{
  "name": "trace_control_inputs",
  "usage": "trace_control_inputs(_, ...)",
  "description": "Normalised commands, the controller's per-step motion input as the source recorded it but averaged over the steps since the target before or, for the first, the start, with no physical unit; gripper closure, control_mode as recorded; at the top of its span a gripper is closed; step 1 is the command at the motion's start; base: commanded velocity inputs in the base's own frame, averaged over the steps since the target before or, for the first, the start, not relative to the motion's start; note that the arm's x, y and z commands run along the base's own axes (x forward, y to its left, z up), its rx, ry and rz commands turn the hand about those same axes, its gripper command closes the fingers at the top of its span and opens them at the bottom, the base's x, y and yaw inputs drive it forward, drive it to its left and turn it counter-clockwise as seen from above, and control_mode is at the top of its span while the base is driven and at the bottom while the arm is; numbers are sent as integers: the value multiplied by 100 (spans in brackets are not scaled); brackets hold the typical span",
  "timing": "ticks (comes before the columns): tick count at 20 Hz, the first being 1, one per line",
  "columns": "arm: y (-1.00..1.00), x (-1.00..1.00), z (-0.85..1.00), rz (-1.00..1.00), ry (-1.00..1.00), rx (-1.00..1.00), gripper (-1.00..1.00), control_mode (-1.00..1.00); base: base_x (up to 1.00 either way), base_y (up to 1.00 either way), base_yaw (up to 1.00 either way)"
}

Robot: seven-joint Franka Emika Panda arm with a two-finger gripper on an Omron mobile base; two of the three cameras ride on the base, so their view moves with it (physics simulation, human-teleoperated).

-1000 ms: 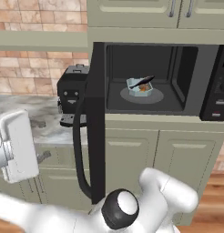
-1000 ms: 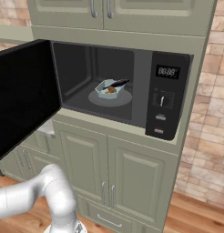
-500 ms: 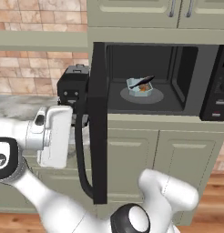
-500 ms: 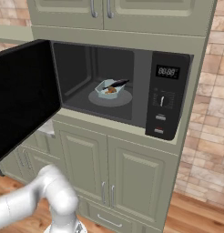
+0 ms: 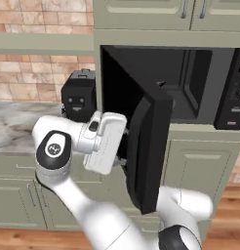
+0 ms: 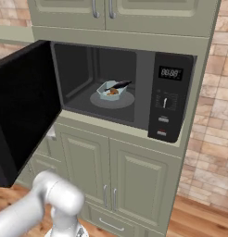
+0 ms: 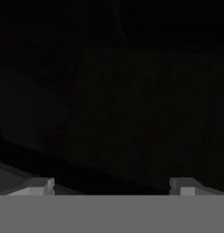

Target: Place the tupperware containing the fish and mushroom meal in the microwave. Close the microwave door and press the start button to reheat the meal.

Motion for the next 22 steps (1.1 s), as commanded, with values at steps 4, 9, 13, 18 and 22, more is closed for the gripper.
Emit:
trace_control_inputs(4, -100, 0, 0, -10, -3, 3, -100, -100, 0, 0, 0)
trace_control_inputs(9, -100, 4, 0, -4, -4, 1, -100, -100, 0, 0, 0)
trace_control_inputs(13, -100, 14, 0, -1, -5, 0, -100, -100, 0, 0, 0)
trace_control_inputs(18, -86, 34, 3, 1, -7, 1, -100, -100, 0, 0, 0)
trace_control_inputs(22, -50, 56, 9, 17, -18, 8, -100, -100, 0, 0, 0)
